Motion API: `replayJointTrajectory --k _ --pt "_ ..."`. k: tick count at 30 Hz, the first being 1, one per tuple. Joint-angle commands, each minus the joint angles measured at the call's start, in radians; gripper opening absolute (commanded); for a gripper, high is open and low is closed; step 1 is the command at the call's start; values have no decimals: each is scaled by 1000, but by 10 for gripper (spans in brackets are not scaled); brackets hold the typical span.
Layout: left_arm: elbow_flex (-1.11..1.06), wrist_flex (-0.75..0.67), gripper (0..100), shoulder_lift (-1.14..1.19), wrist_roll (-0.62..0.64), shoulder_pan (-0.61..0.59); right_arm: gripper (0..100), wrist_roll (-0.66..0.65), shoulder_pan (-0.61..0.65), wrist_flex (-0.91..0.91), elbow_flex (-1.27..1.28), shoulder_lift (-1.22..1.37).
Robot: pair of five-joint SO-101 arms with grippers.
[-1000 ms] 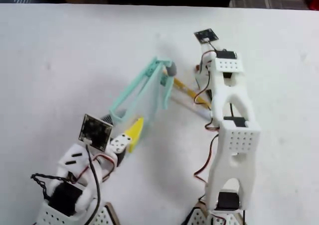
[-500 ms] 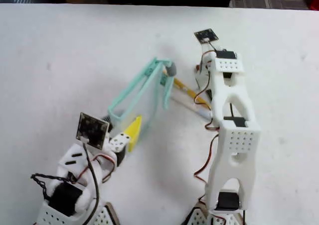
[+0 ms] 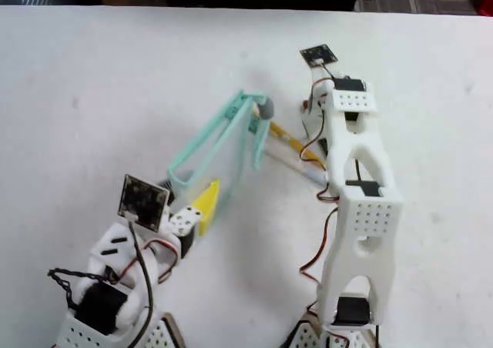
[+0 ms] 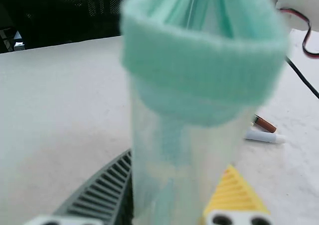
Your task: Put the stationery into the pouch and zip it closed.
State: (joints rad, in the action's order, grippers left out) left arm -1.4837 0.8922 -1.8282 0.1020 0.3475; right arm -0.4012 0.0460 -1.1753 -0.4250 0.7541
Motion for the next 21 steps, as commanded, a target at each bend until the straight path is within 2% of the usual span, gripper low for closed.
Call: replayJointTrajectory --k 1,4,21 --pt "9 8 177 1 12 13 17 -2 2 -16 -9 2" --pt "9 6 177 1 11 13 17 -8 2 -27 -32 -15" --pt "9 29 177 1 14 15 17 -8 -13 -493 -388 -407"
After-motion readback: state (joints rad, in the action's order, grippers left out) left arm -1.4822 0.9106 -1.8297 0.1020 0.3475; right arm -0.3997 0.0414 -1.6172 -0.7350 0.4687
